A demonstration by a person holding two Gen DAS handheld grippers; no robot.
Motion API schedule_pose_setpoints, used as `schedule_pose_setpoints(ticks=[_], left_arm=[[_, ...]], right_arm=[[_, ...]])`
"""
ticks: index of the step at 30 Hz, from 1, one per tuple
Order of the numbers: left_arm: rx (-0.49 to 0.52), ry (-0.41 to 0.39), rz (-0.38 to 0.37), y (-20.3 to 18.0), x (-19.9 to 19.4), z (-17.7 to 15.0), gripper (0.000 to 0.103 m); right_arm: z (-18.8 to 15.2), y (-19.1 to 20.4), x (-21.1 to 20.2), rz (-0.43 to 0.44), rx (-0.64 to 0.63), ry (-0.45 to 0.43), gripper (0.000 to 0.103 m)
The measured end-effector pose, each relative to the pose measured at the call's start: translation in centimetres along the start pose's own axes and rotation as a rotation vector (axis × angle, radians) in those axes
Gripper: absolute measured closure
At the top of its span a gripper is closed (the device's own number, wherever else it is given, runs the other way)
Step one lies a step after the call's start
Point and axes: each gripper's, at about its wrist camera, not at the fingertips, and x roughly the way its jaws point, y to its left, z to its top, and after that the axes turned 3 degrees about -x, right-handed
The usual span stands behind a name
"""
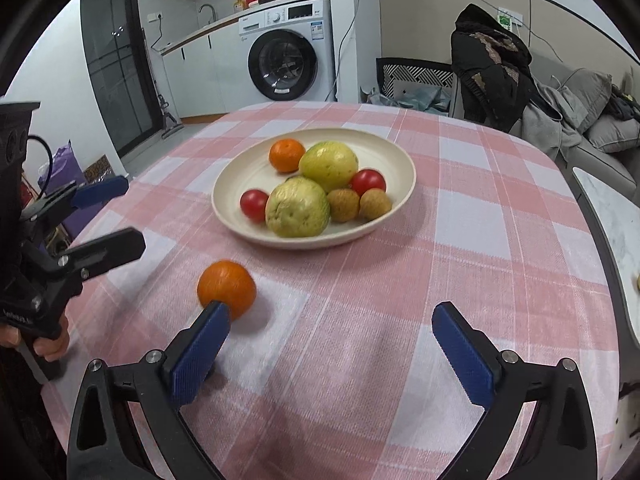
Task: Organize fruits
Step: 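Withdraw both tools toward the last orange and dark plum on the cloth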
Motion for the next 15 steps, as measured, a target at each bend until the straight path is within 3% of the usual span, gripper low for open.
schedule_pose_setpoints(ticks=[10, 15], left_arm=[[-0.028, 0.023, -0.017, 0.1, -1.7, -1.8, 0.001], [0.04, 0.03, -0.004, -0.9, -2.1, -2.9, 0.001]], right_arm=[[-1.3, 2.6, -0.6, 0.043, -0.073, 0.031, 0.0], [-1.7, 3.9, -0.4, 0.082, -0.114, 0.052, 0.0]])
